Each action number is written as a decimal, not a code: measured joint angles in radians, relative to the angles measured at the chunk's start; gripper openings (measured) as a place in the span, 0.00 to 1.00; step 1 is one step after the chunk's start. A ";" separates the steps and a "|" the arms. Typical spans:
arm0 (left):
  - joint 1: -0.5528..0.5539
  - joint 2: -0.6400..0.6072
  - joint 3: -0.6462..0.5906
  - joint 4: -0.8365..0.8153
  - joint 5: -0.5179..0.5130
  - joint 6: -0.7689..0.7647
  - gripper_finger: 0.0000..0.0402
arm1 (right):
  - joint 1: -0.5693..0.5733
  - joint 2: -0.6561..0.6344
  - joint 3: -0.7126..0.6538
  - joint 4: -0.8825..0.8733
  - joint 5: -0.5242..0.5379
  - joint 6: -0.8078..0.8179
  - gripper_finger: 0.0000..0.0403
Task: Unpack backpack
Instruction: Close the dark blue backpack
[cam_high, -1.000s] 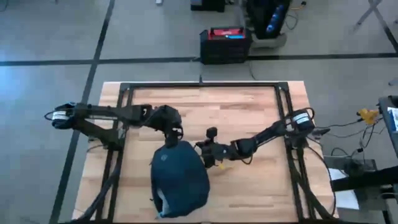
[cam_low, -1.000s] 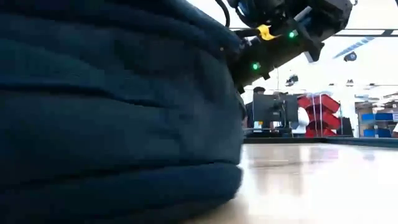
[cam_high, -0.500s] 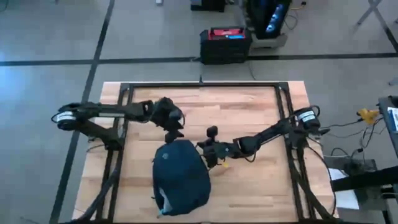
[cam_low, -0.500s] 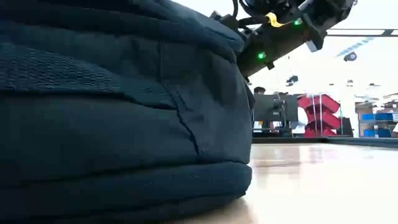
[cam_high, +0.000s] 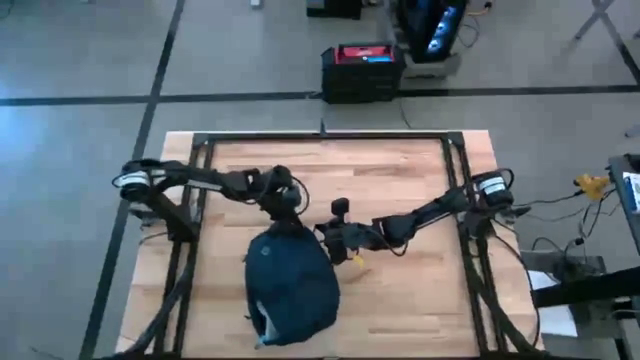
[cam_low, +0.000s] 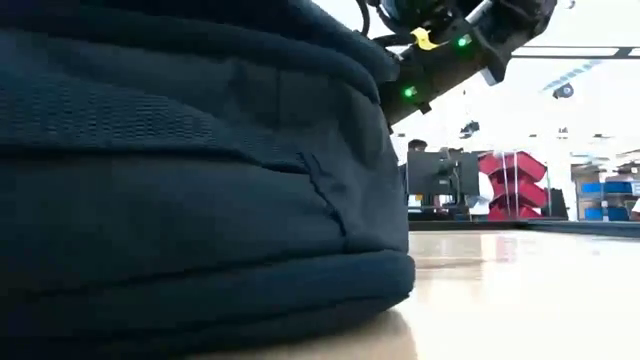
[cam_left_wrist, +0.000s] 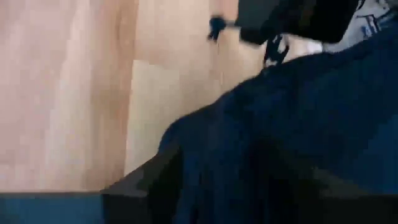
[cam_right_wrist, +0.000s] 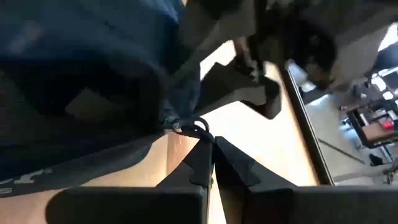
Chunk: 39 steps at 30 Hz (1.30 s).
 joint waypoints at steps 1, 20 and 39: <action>0.000 0.007 0.000 0.000 0.000 0.008 0.24 | 0.000 -0.001 0.001 -0.009 0.000 -0.011 0.00; 0.073 -0.365 -0.003 -0.400 -0.388 0.121 0.00 | 0.084 -0.202 0.012 -0.274 0.001 0.087 0.00; 0.098 -0.528 -0.015 -0.450 -0.558 0.173 0.00 | 0.229 -0.215 0.011 -0.442 0.080 0.230 0.00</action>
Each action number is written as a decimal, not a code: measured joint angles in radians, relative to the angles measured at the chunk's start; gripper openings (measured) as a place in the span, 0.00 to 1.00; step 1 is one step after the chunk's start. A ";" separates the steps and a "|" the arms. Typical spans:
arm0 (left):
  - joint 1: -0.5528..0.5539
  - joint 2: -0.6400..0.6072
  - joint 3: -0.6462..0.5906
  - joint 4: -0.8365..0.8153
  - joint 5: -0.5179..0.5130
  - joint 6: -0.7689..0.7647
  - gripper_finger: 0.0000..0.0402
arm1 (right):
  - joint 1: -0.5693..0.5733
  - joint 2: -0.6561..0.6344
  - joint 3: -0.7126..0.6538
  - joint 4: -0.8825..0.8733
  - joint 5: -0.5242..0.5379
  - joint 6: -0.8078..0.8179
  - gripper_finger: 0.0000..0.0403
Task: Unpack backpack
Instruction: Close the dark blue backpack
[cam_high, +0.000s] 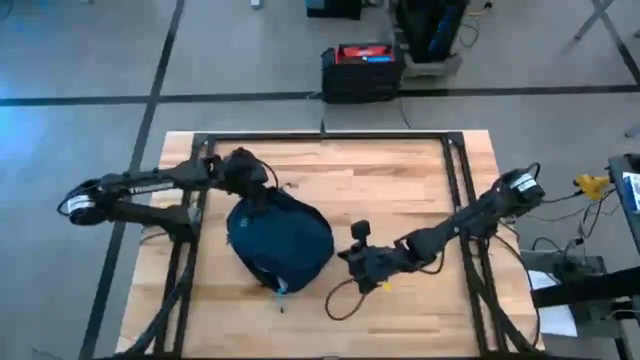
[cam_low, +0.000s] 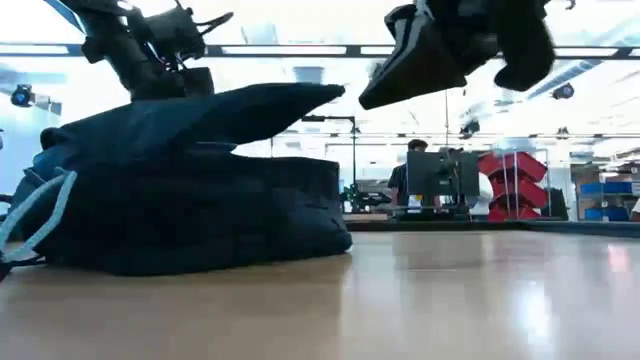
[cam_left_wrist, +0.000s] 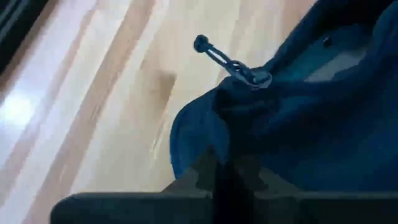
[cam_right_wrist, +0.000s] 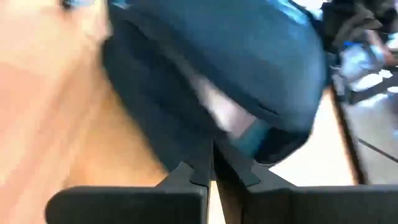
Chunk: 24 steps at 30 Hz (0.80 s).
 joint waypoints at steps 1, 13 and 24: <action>-0.010 0.000 0.000 0.027 0.007 0.005 0.00 | -0.013 0.000 0.000 -0.003 0.009 -0.028 0.00; -0.039 -0.005 0.000 0.127 0.013 0.048 0.00 | -0.394 0.008 0.012 0.223 -0.381 -0.149 0.21; -0.039 -0.005 0.000 0.145 0.017 0.059 0.00 | -0.539 0.201 0.151 0.325 -0.574 -0.100 0.43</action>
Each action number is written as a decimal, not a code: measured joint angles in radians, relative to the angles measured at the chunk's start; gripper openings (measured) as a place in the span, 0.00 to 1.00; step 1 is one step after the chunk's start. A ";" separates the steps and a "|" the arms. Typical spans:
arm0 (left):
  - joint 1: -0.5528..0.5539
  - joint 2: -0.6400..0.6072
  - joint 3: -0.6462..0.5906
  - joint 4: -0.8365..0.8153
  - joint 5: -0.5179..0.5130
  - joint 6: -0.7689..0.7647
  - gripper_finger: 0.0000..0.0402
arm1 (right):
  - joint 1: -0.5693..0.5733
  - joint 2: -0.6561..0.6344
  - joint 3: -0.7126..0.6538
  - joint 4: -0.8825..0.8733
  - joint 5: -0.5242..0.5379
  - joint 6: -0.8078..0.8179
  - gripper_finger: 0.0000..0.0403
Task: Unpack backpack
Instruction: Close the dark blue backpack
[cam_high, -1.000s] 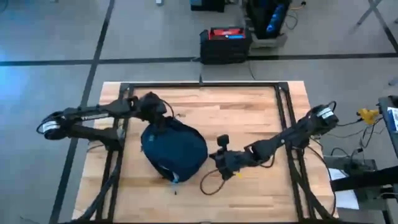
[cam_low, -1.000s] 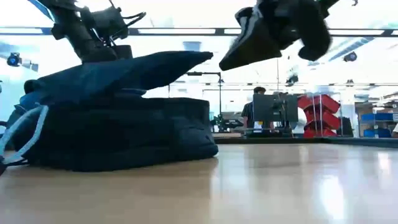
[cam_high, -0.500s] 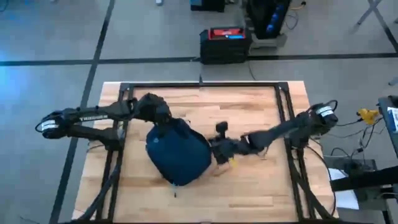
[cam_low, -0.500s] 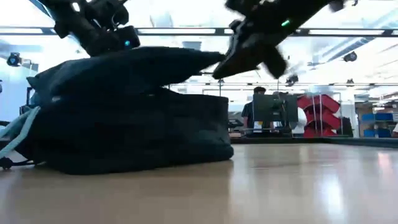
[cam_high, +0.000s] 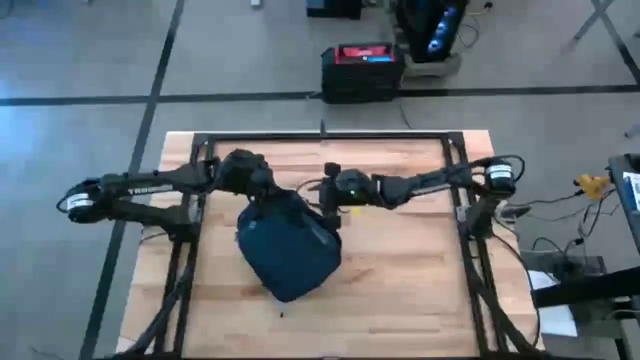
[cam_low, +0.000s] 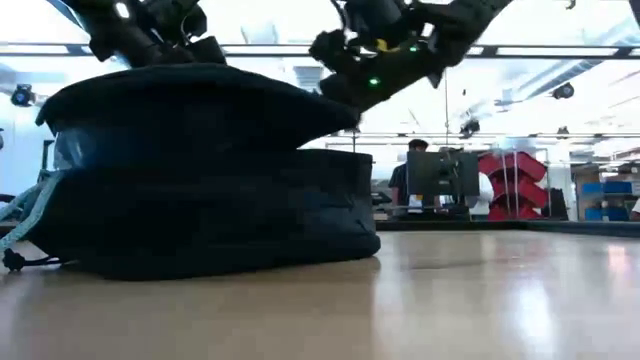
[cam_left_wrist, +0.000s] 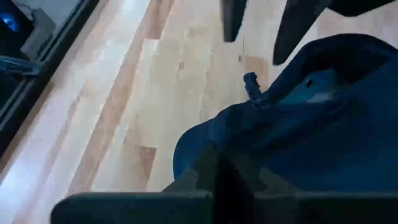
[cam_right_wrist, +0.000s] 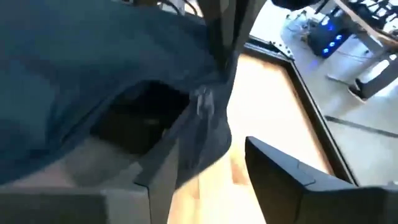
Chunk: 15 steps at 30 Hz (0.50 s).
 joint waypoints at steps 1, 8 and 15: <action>0.000 0.000 0.000 0.001 0.000 0.000 0.00 | -0.004 0.020 0.021 -0.009 -0.004 0.011 0.43; -0.004 0.000 0.000 0.003 0.000 0.002 0.00 | -0.024 0.113 0.150 -0.128 -0.003 0.007 0.32; -0.002 0.000 0.001 -0.016 -0.038 0.004 0.00 | -0.014 0.109 0.174 -0.199 0.002 -0.014 0.03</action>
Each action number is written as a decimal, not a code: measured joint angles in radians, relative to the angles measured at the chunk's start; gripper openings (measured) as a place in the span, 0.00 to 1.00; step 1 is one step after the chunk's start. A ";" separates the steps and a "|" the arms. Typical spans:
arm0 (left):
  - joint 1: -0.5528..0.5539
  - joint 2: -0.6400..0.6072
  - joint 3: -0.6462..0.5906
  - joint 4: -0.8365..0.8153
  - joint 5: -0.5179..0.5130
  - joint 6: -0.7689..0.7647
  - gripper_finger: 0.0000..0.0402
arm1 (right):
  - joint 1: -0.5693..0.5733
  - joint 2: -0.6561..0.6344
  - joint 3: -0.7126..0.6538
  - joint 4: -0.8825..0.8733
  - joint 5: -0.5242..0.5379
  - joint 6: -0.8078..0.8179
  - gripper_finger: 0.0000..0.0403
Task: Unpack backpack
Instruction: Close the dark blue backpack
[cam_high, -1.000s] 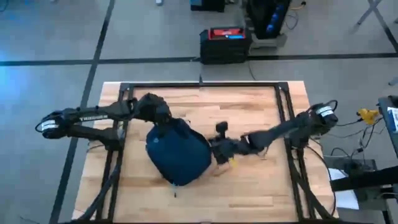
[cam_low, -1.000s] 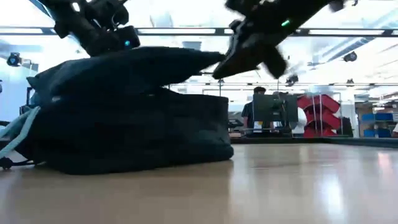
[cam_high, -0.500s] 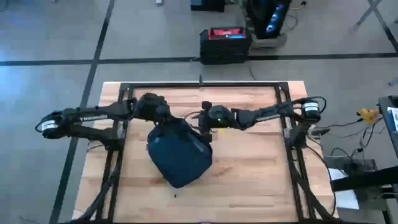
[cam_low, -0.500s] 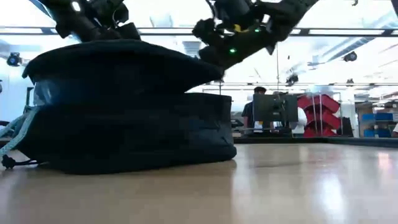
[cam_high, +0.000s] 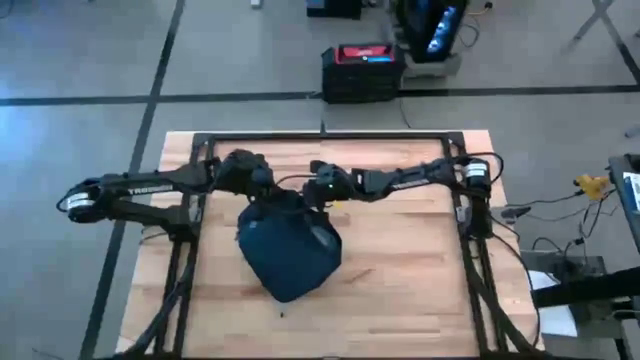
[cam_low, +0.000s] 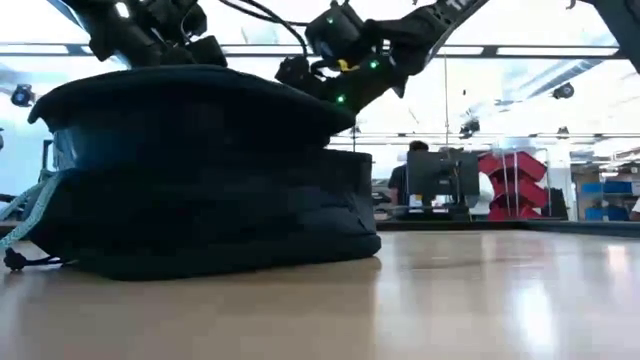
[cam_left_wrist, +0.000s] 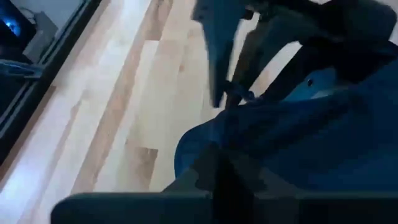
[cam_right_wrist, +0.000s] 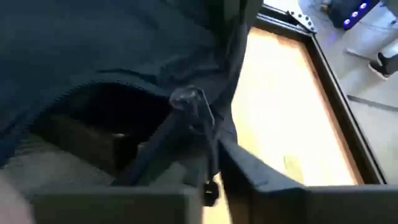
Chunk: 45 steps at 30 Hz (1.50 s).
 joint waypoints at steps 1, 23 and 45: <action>0.000 0.000 0.000 -0.009 -0.021 -0.002 0.00 | 0.005 -0.009 0.000 -0.011 0.002 0.000 0.02; 0.114 -0.001 -0.117 -0.107 -0.358 -0.148 0.00 | 0.188 -0.159 -0.002 -0.609 0.153 0.139 0.00; -0.041 -0.044 -0.131 -0.236 -0.320 -0.399 0.00 | 0.085 -0.206 -0.079 -0.533 0.349 0.045 0.00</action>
